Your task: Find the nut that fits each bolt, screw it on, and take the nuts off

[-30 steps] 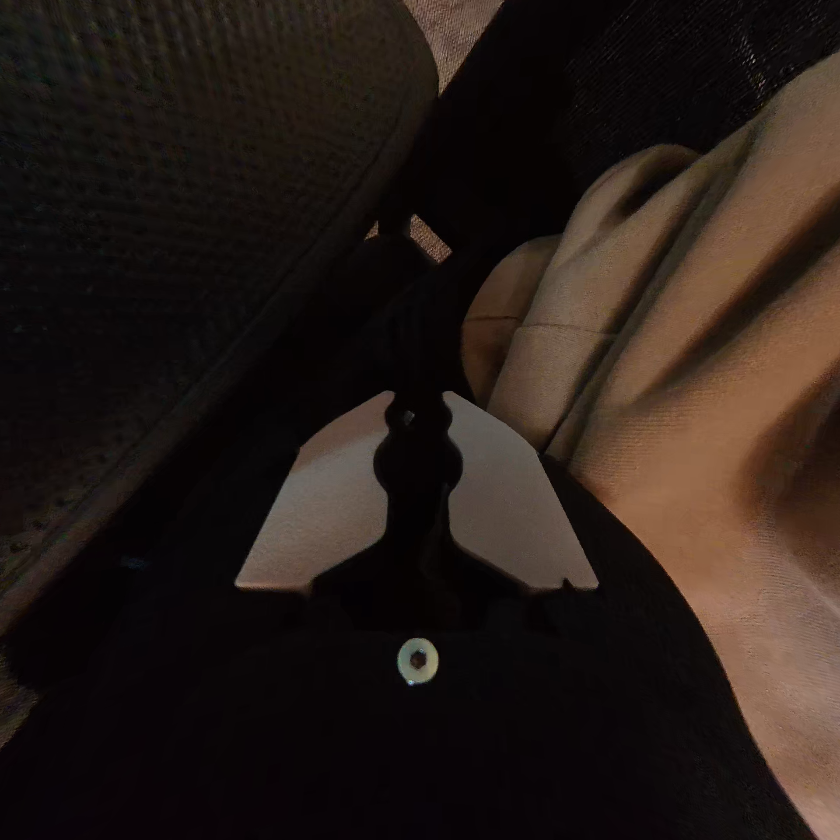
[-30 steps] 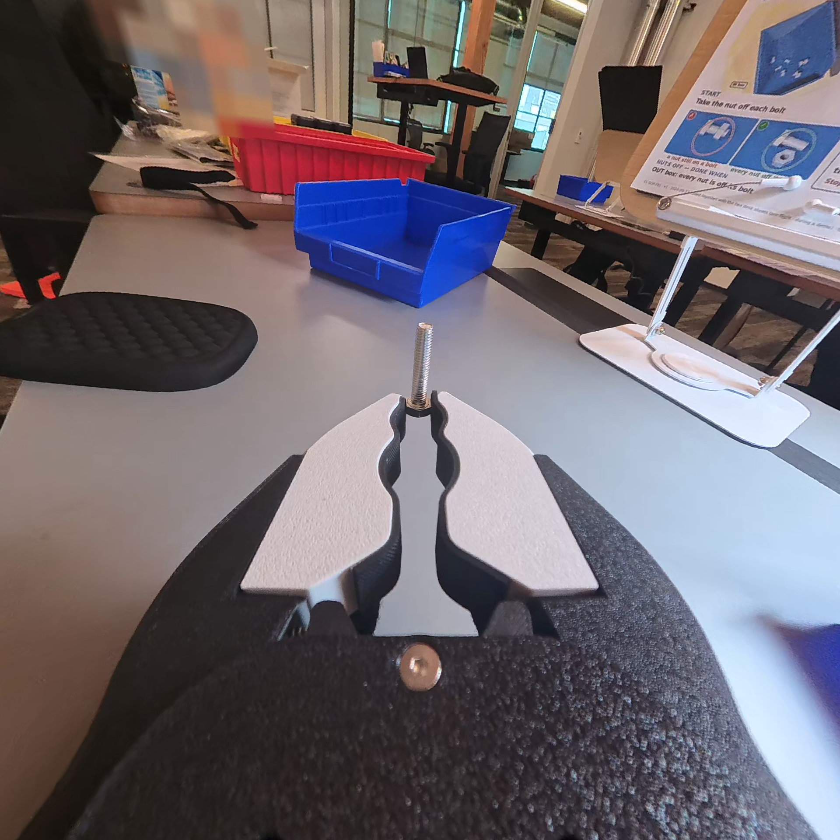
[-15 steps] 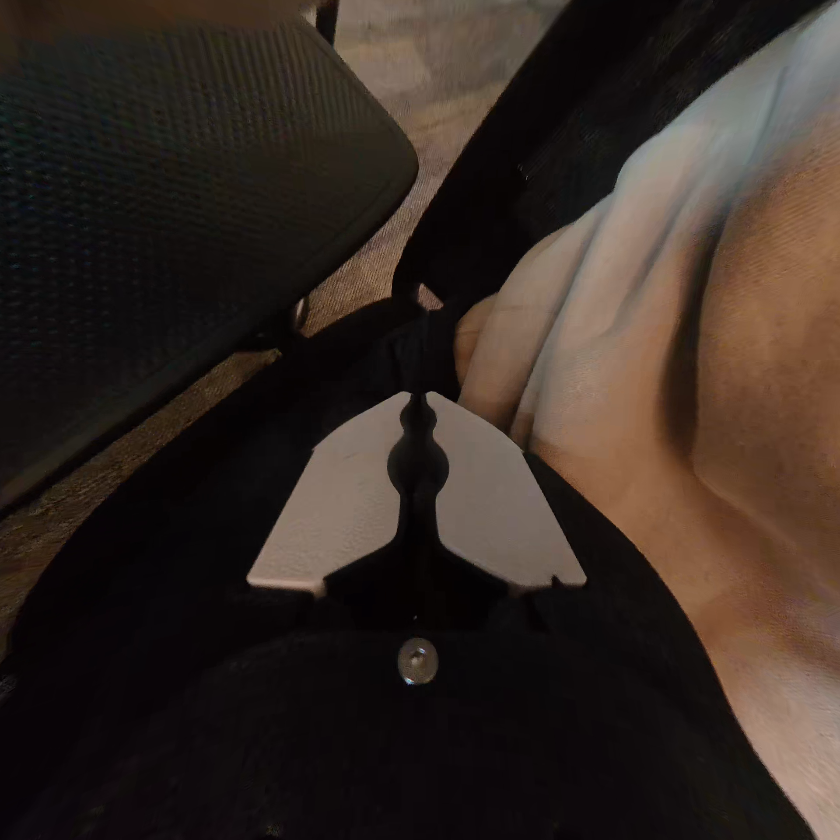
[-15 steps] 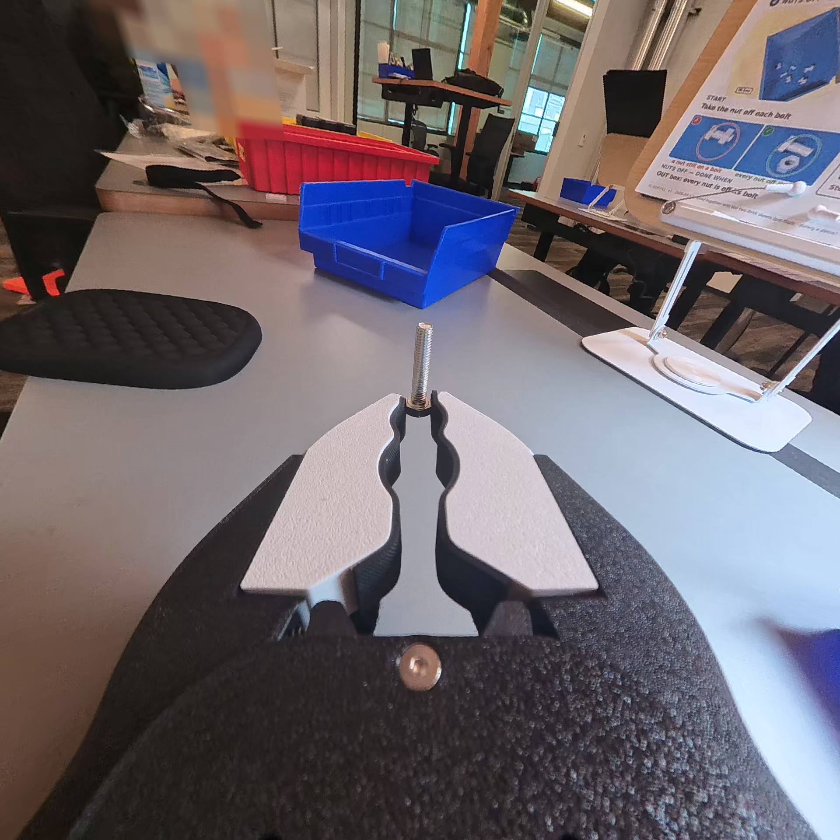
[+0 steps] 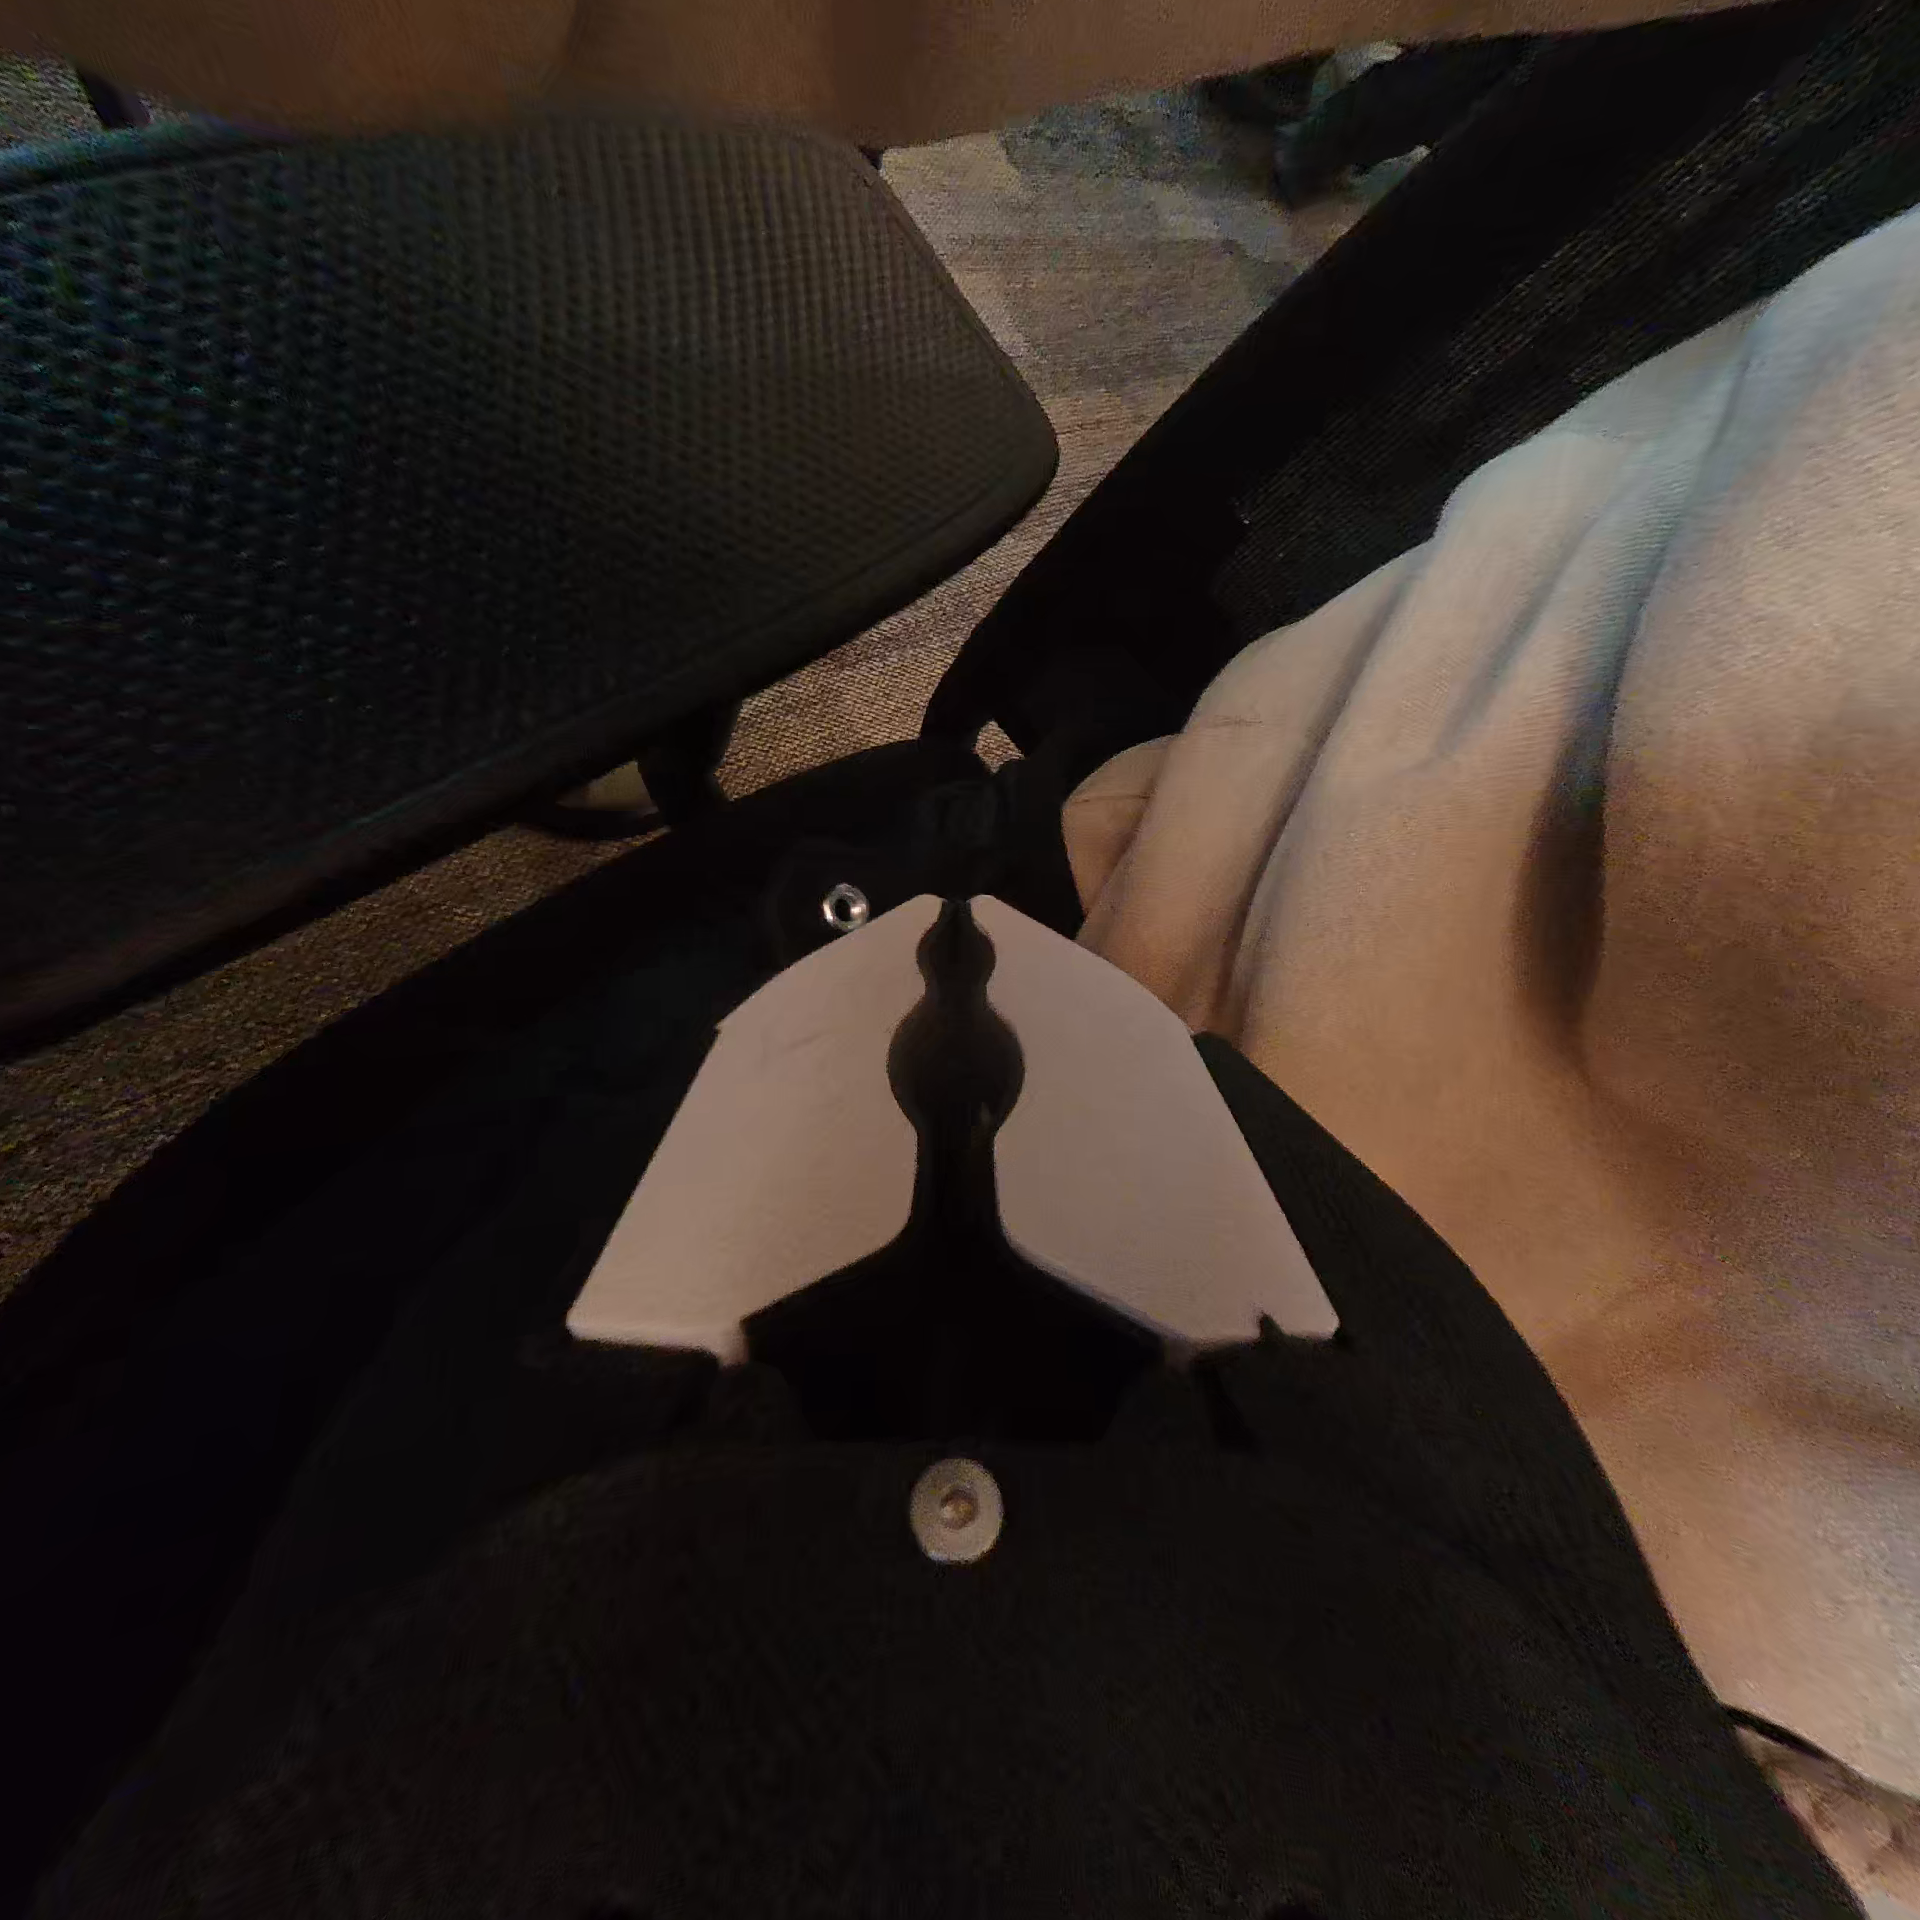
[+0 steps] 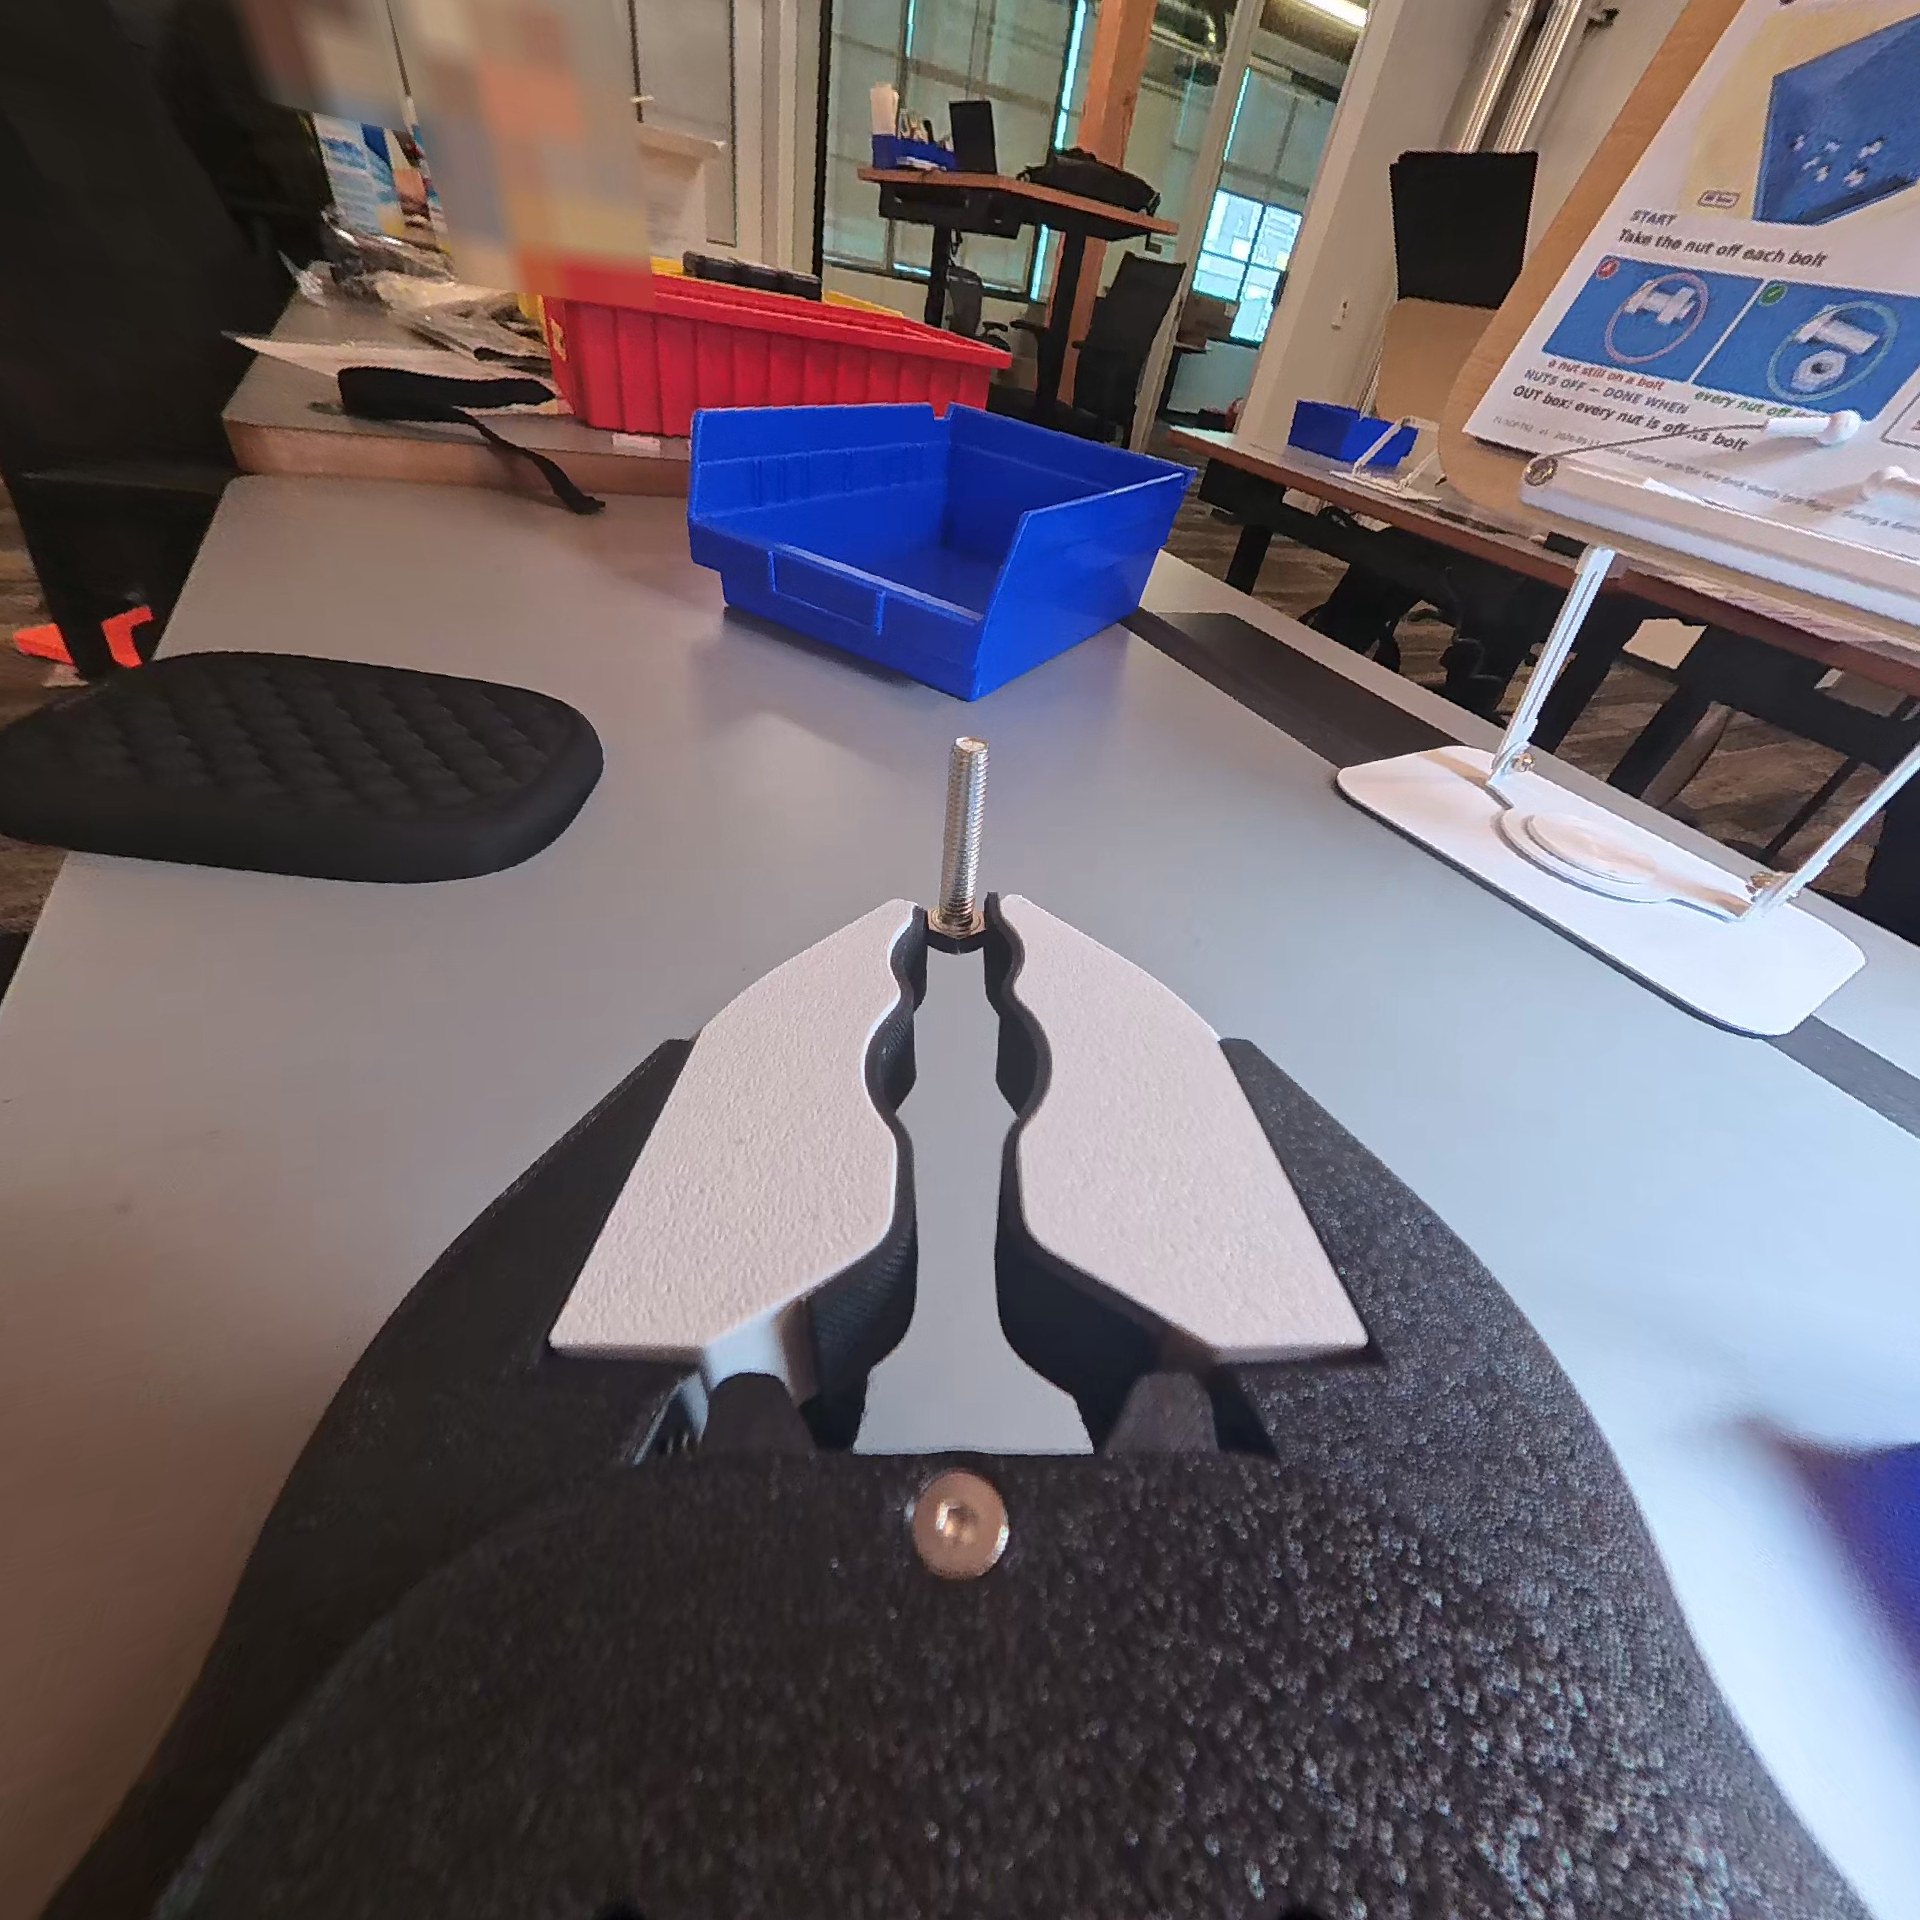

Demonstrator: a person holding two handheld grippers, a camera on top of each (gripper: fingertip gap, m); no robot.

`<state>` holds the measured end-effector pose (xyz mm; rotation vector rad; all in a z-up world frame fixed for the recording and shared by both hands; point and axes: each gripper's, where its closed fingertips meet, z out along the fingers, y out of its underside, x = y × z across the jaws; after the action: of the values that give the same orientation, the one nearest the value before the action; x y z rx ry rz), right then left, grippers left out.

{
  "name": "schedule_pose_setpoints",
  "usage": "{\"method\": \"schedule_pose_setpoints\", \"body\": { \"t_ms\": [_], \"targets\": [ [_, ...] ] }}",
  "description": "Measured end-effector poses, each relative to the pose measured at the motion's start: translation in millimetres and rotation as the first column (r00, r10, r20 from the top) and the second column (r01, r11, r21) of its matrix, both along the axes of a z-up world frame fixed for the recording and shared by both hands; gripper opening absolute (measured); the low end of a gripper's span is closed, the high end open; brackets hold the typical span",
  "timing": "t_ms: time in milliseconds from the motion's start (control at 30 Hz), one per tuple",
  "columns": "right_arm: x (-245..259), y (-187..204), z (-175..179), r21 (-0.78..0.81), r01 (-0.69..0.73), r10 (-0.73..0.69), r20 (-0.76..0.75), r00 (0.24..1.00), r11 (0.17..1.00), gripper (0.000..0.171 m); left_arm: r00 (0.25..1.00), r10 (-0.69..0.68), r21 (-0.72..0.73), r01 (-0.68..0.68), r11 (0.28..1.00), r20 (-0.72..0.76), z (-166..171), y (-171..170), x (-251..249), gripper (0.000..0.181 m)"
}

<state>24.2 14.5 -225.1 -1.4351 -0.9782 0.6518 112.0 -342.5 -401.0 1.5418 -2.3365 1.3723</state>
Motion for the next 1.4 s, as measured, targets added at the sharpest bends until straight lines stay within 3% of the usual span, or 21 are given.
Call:
{"method": "schedule_pose_setpoints", "body": {
  "t_ms": [100,133,300,600,767,1000,1167,1300,1400],
  "targets": [
    [0,0,-1,-0.001,-0.002,0.002,0.003,1.0,1.0,0.01,0.999,0.049,0.046,-0.05,0.998,0.009,-4,5,7,0.0],
    [0,0,-1,-0.001,-0.002,0.002,0.003,1.0,1.0,0.01,0.999,0.051,0.073,-0.052,0.996,0.005,-8,6,8,0.009],
    [0,0,0,0.0,-0.002,0.002,0.004,1.0,1.0,0.01,1.0,0.001,0.198,0.004,0.98,-0.023,-25,3,11,0.016],
    [0,-1,0,-0.001,-0.006,0.006,0.001,1.0,1.0,0.01,0.984,-0.089,0.245,0.126,0.961,-0.156,-47,-5,5,0.011],
    [1,-1,2,-0.001,-0.008,0.008,-0.01,1.0,1.0,0.01,1.0,-0.014,0.222,0.01,0.975,0.015,-23,5,15,0.011],
    [3,3,8,-0.027,-0.007,0.006,-0.053,0.999,1.0,0.01,0.874,0.327,0.142,-0.398,0.906,0.36,92,86,3,0.01],
    [-5,27,18,-0.083,-0.078,0.07,-0.086,0.994,0.994,0.01,0.745,0.484,0.191,-0.615,0.766,0.459,173,192,-61,0.01],
    [-25,59,19,-0.09,-0.179,0.173,-0.069,0.982,0.98,0.01,0.648,0.566,0.258,-0.743,0.618,0.51,194,306,-121,0.01],
    [-42,74,15,-0.09,-0.224,0.217,-0.085,0.972,0.97,0.01,0.61,0.586,0.273,-0.78,0.563,0.534,195,363,-150,0.01]
  ]
}}
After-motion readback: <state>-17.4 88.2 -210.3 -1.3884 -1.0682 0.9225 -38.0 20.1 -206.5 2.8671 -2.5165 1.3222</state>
